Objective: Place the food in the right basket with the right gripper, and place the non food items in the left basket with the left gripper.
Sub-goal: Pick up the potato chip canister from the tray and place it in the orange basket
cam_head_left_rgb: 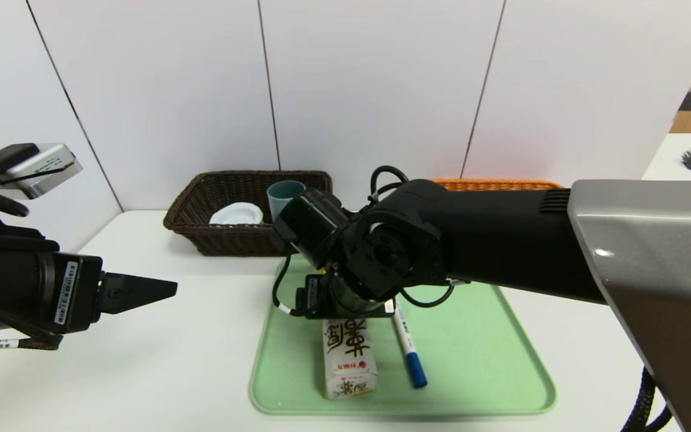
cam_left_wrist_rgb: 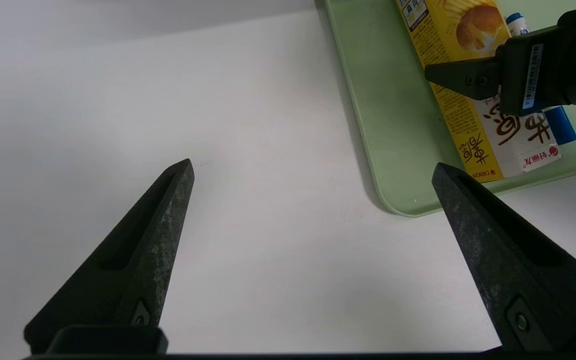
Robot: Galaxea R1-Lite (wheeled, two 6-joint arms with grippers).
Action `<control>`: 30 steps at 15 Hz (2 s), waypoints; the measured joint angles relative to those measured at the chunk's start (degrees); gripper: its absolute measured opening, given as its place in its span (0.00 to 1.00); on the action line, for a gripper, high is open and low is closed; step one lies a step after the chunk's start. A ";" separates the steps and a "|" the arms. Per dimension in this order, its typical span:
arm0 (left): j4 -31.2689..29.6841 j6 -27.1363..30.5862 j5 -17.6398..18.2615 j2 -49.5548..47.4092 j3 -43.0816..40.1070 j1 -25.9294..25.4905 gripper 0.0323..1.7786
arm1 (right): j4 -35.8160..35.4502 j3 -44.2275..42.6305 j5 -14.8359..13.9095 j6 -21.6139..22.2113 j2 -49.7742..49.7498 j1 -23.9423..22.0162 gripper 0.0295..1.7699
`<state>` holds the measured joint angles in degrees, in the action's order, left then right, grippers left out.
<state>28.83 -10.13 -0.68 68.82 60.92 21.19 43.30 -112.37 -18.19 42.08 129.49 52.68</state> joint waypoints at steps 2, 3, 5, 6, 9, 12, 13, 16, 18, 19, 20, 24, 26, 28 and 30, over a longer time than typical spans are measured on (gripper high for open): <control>0.00 0.07 0.00 0.01 0.18 0.00 0.95 | 0.09 0.02 0.06 0.30 0.20 -0.22 0.96; -0.26 0.07 -0.06 0.01 0.20 0.00 0.95 | 0.09 0.02 0.09 0.33 0.26 -0.26 0.96; -1.83 0.07 -0.13 0.01 0.24 0.00 0.95 | 0.11 0.02 0.09 0.37 0.41 -0.33 0.96; -2.43 0.07 -0.13 0.04 0.29 -0.02 0.95 | 0.11 0.02 0.09 0.41 0.48 -0.33 0.96; -2.60 0.29 -0.17 0.23 0.72 -0.07 0.95 | 0.22 0.05 0.17 0.41 0.67 -0.33 0.96; -2.60 0.29 -0.17 0.52 1.21 -0.09 0.95 | 0.30 0.07 0.26 0.39 0.98 -0.33 0.96; -2.55 0.29 -0.17 0.61 1.27 -0.09 0.95 | 0.35 0.07 0.28 0.39 1.02 -0.33 0.96; -2.54 0.22 -0.17 0.69 1.29 -0.09 0.95 | 0.35 0.11 0.24 0.37 1.19 -0.33 0.89; -2.51 0.21 -0.17 0.67 1.32 -0.09 0.95 | 0.30 0.11 0.20 0.24 1.27 -0.33 0.69; -2.54 0.21 -0.17 0.63 1.32 -0.09 0.95 | 0.27 0.11 0.17 0.22 1.30 -0.33 0.61; -2.51 0.22 -0.17 0.56 1.32 -0.09 0.95 | 0.24 0.07 0.20 0.22 1.39 -0.33 0.55; -2.51 0.21 -0.17 0.39 1.34 -0.13 0.95 | 0.39 0.07 0.15 -0.18 1.39 -0.33 0.45; -2.51 0.18 -0.17 0.37 1.49 -0.13 0.95 | 1.38 0.07 0.09 -0.60 1.18 -0.45 0.45; -2.51 0.21 -0.17 0.37 1.67 -0.16 0.95 | 1.68 0.13 -0.05 -0.60 0.74 -0.61 0.45; -2.51 0.21 -0.16 0.37 1.73 -0.20 0.95 | 1.93 0.13 -0.49 -0.60 0.15 -0.74 0.45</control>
<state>26.32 -9.92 -0.84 69.18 62.65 20.99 45.23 -112.24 -18.68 41.48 129.63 51.93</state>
